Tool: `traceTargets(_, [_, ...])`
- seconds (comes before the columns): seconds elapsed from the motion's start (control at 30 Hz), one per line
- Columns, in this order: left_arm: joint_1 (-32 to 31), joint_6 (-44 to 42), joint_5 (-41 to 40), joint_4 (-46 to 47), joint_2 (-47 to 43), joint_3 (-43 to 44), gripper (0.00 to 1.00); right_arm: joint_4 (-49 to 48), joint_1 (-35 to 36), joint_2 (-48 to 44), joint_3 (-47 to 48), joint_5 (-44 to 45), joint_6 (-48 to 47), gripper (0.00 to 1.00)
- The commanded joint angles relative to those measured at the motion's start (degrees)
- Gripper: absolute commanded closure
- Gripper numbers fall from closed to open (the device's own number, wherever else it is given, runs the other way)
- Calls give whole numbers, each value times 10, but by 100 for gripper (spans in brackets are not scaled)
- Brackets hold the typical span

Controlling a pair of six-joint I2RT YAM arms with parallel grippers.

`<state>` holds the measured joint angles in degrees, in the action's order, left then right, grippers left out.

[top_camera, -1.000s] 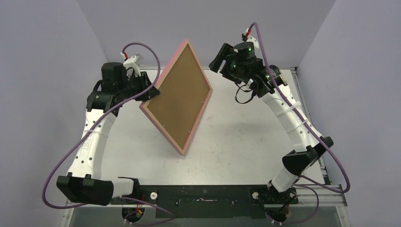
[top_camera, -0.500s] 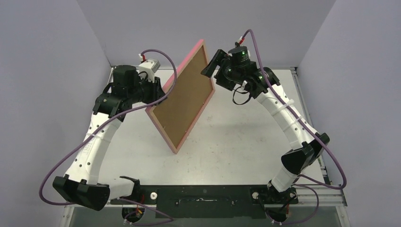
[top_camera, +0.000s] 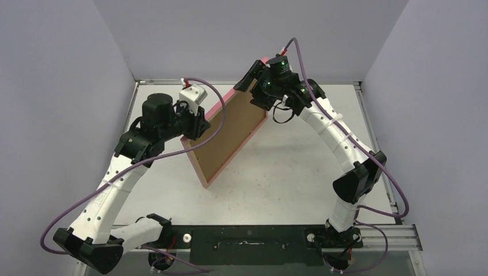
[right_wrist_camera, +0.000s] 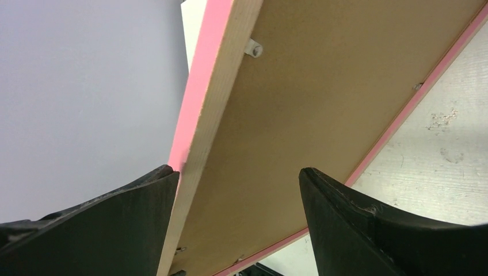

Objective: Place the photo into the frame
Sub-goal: Turn over the photo frame at the center of the board.

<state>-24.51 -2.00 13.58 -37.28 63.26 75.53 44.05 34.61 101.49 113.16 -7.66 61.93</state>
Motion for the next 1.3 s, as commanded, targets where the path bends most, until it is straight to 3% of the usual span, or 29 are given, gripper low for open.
traceTargets(0.0, [-35, -50, -13, 91, -15, 20, 100, 15, 7, -10, 37, 22, 18, 21])
traceTargets(0.27, [-91, -67, -47, 110, -4, 20, 100, 70, 11, 11, 75, 42, 15, 23])
traceTargets(0.4, [-102, -65, -59, 117, -5, 15, 99, 96, 13, 2, 63, 42, 17, 38])
traceTargets(0.7, [-106, -64, -11, 173, -17, -29, 40, 87, -13, -34, -4, 6, 22, 67])
traceTargets(0.83, [-106, -13, 75, 202, -13, -28, 13, 81, -43, -55, -28, -12, 6, 75])
traceTargets(1.1, [-105, 124, 198, 335, -9, -40, 7, 15, -132, -99, -126, -109, -80, 77])
traceTargets(1.27, [-95, 124, 146, 322, 13, -48, 7, -86, -188, -139, -217, -204, -117, 79])
